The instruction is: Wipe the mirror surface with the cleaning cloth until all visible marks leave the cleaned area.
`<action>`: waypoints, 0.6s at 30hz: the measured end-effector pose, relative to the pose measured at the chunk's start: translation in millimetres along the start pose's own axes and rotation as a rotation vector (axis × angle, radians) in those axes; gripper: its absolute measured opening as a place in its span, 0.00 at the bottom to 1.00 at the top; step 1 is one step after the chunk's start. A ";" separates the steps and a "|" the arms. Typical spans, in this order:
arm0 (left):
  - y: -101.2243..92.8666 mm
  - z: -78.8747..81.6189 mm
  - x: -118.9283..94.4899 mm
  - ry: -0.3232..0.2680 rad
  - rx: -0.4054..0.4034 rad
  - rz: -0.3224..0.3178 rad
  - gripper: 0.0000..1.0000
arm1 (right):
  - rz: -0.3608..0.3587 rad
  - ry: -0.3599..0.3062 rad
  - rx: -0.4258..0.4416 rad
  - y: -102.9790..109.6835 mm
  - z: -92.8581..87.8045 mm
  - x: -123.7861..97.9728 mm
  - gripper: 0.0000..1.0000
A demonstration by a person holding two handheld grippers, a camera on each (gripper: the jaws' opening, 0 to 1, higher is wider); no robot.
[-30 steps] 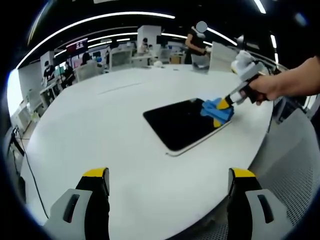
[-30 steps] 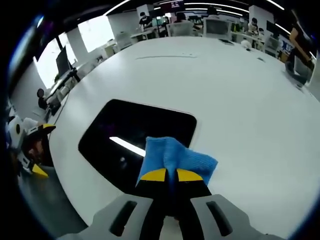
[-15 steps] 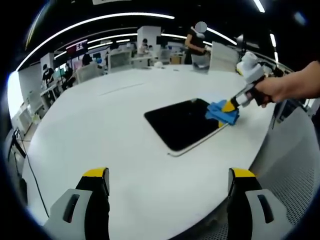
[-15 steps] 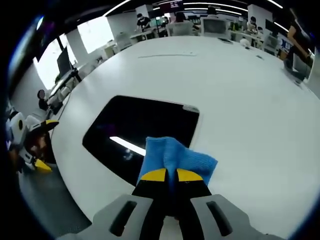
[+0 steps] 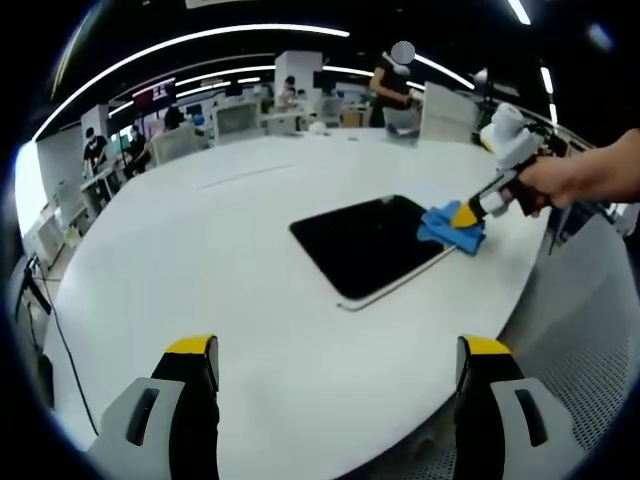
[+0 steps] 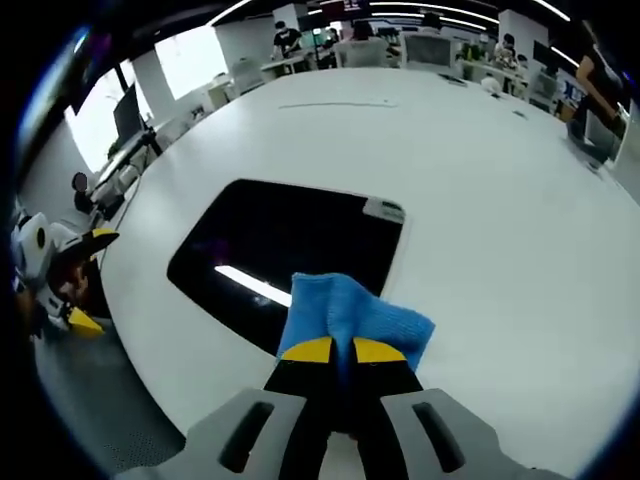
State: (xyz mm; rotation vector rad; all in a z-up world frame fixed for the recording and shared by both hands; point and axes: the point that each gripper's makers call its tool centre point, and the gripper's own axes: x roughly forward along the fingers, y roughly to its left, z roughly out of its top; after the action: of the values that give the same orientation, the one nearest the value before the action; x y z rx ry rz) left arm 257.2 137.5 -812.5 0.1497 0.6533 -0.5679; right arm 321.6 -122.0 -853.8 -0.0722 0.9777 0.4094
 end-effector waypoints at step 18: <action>-13.1 0.3 2.3 0.004 -0.022 -0.061 1.00 | -0.126 -0.111 0.006 0.7 1.8 0.1 0.01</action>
State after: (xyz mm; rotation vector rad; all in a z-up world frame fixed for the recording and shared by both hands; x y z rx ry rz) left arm 251.8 125.4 -813.1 0.1103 0.6692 -0.6187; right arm 322.8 -120.8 -852.8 -0.1040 0.8605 0.2915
